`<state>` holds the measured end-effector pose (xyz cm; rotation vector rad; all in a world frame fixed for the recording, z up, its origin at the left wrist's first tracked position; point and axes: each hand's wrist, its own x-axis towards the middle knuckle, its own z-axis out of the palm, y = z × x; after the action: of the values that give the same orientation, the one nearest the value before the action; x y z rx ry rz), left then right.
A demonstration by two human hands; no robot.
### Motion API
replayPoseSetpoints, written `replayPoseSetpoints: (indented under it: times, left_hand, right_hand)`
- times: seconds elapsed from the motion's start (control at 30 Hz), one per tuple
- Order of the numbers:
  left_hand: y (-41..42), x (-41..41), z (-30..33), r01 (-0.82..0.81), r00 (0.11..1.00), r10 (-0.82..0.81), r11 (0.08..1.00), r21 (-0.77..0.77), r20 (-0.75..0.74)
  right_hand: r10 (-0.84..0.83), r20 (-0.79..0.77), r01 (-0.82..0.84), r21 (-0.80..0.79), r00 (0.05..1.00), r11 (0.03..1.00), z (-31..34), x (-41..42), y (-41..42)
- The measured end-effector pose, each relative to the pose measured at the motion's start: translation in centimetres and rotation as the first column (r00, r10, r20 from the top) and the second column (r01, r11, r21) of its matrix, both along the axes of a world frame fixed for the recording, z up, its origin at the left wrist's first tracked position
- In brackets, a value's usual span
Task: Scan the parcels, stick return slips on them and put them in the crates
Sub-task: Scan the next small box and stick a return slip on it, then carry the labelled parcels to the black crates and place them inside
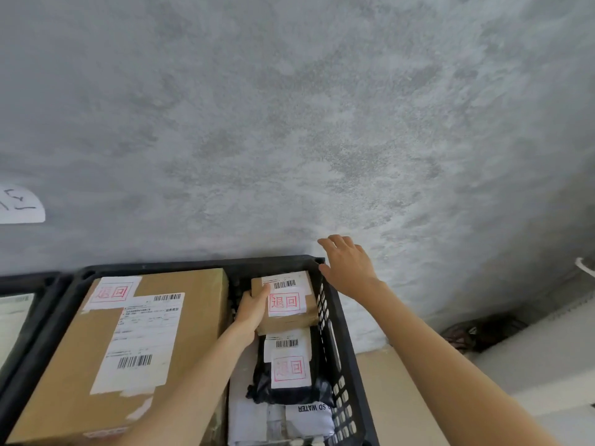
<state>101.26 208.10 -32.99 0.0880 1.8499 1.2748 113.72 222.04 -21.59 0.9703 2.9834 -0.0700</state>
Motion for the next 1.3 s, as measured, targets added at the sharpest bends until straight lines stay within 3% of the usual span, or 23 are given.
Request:
replayPoseSetpoints:
  times: [0.2,0.4,0.5,0.6,0.77,0.87,1.03,1.3]
  left_hand:
    - [-0.7,-0.7,2.8,0.021,0.996,-0.023,1.0,-0.02,-0.084]
    - [-3.6,-3.2,9.5,0.074,0.909,-0.057,0.997,0.025,-0.413]
    - [-8.4,-6.1,13.1,0.039,0.759,-0.076,0.997,-0.071,-0.647]
    - [-16.0,-9.3,16.0,-0.011,0.523,-0.188,0.974,-0.227,-0.832]
    - [-33.1,-12.7,20.5,-0.241,0.264,-0.352,0.877,-0.415,-0.898]
    - [-45.3,-13.4,22.2,-0.384,0.212,-0.387,0.812,-0.44,-0.897]
    - [-64.9,-12.6,24.8,-0.631,0.201,-0.366,0.661,-0.406,-0.909]
    - [-89.4,-8.2,28.4,-0.871,0.229,-0.273,0.371,-0.322,-0.934]
  right_hand:
    - [0.065,-0.012,-0.065,-0.003,0.998,0.998,0.4,-1.9,-1.3]
    - [0.157,-0.03,-0.157,0.026,0.987,0.987,3.5,-5.2,-5.8]
    - [0.218,-0.036,-0.214,0.077,0.975,0.974,5.9,-7.5,-9.6]
    - [0.272,-0.047,-0.264,0.131,0.961,0.956,8.1,-10.2,-14.8]
    - [0.395,-0.076,-0.373,0.208,0.915,0.904,10.8,-16.0,-27.9]
    - [0.525,-0.115,-0.49,0.237,0.843,0.839,12.4,-19.8,-38.1]
    - [0.713,-0.182,-0.663,0.268,0.677,0.699,15.2,-25.2,-54.8]
    - [0.924,-0.209,-0.87,0.32,0.321,0.375,16.9,-29.2,-81.9]
